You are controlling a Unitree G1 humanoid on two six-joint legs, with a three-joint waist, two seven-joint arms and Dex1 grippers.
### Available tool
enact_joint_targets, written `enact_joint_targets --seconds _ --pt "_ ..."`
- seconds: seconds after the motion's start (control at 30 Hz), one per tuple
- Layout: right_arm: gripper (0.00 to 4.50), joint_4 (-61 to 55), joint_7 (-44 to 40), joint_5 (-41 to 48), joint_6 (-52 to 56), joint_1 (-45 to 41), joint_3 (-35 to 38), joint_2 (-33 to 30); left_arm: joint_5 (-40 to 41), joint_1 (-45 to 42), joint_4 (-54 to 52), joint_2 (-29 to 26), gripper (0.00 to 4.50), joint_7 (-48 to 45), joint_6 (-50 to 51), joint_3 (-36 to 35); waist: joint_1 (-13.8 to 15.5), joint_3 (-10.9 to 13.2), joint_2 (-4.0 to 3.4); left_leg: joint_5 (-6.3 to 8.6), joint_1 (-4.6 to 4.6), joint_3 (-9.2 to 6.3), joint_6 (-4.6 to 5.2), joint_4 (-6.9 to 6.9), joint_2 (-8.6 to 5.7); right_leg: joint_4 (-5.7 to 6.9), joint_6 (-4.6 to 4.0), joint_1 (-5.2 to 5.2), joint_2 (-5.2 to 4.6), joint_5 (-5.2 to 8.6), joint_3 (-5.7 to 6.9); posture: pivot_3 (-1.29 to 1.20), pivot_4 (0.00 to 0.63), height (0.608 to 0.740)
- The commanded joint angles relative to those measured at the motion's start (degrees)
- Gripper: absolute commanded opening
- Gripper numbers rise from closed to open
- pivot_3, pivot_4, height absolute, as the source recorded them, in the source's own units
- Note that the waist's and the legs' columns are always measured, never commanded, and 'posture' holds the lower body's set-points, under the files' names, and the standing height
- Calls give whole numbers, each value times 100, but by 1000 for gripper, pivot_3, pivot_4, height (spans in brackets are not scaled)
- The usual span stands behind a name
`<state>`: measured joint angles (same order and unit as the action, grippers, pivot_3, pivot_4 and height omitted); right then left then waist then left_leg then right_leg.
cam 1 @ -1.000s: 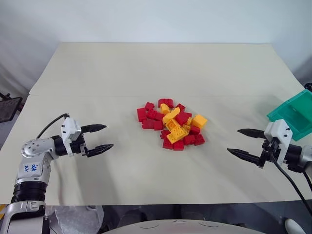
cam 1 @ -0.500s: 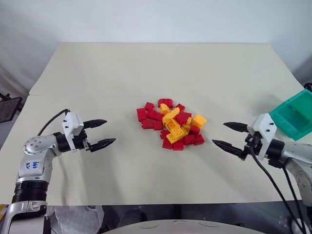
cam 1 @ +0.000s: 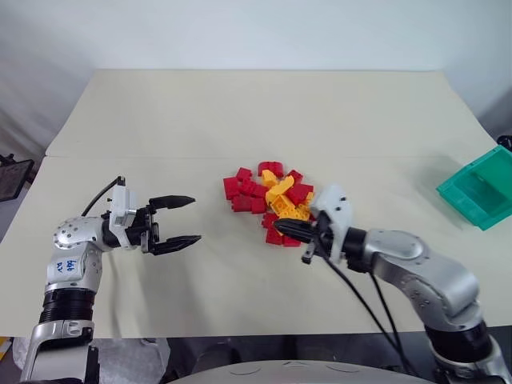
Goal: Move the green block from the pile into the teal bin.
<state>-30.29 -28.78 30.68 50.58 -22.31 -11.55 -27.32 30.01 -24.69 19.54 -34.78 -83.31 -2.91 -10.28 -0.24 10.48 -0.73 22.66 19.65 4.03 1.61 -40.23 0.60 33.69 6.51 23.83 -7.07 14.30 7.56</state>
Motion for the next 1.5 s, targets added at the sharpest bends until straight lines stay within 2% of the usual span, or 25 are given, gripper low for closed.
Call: enact_joint_targets --seconds 0.03,0.13,0.27,0.4,0.7,1.03,1.2,1.33,1.4,1.5 --pt "36 302 232 -359 -188 -238 -384 402 172 -106 117 29 4500 -246 -169 -111 -6 0 0 0 1 1 0 0 -2 1 0 2 2 0 0 0 150 740" --pt "36 839 335 -654 -400 -377 -533 750 141 -135 175 55 4500 -266 -217 -114 -5 0 0 0 4 4 -2 0 -9 -1 0 5 18 0 -2 0 150 740" --pt "36 1920 429 -1330 -1220 -620 -546 928 103 -102 139 86 4500 -210 -211 -100 -2 0 1 -1 9 0 -3 -4 -9 -1 0 7 23 0 -6 0 150 740" --pt "36 2531 401 -1594 -1799 -892 -129 826 106 -114 129 111 4500 -177 -224 -106 -12 0 0 -1 12 0 -5 -4 -3 -1 0 11 25 0 -7 0 150 740" --pt "36 3192 297 -1818 -2318 -1026 643 460 74 -133 129 190 4500 -51 -222 -70 -8 0 1 -2 16 0 -7 -6 10 -2 0 11 29 0 -8 0 150 740" --pt "36 2835 31 -1819 -2210 -767 1082 14 27 -227 208 252 4500 7 -222 -28 -63 0 0 -4 23 0 -10 -7 11 -1 0 18 32 0 -10 0 150 740" --pt "36 1650 -814 -1119 -1823 -156 1607 -712 18 -245 235 289 4500 -7 -198 10 -4 0 0 -4 57 0 -10 -20 10 8 0 54 32 0 -13 0 150 740" --pt "36 1288 -1420 -779 -1735 238 1757 -1213 0 -296 342 309 4500 4 -205 14 17 0 1 -3 69 8 -9 -38 2 12 1 60 34 -1 -12 0 150 740" --pt "36 1379 -1468 -832 -1804 148 1621 -1215 -14 -324 387 328 4500 16 -223 21 15 0 1 -3 68 14 -9 -49 3 19 1 59 34 -1 -15 0 150 740" --pt "36 1741 -1252 -984 -1838 -355 1314 -827 -12 -339 375 389 4500 61 -227 27 -32 0 2 -3 63 34 -10 -71 10 38 -4 60 39 -4 -30 0 150 740"
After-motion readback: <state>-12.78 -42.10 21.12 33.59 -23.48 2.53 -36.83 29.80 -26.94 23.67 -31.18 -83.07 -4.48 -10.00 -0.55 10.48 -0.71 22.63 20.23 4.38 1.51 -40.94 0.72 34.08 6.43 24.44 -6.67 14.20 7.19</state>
